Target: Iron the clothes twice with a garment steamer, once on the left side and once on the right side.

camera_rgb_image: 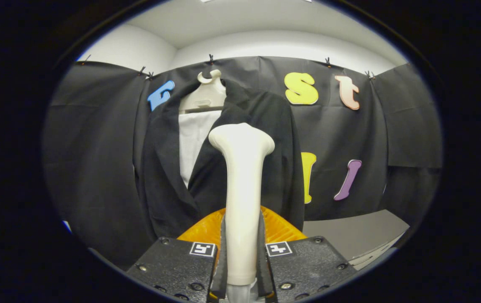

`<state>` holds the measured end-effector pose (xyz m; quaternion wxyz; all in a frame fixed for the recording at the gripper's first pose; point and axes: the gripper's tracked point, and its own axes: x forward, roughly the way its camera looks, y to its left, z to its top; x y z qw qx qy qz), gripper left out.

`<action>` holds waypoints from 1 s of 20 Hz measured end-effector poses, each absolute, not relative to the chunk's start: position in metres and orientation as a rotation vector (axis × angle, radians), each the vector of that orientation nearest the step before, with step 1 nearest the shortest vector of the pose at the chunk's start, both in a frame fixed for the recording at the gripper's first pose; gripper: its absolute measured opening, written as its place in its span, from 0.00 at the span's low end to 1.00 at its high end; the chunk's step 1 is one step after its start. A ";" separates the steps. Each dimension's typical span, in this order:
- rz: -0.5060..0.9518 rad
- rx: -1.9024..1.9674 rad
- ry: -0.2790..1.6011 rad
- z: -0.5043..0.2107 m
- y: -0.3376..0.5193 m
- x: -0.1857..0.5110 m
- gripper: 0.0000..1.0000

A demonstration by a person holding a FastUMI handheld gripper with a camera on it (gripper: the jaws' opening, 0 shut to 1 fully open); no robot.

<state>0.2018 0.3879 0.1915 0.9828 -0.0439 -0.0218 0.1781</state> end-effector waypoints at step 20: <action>0.347 -0.216 0.168 0.036 0.359 0.183 0.30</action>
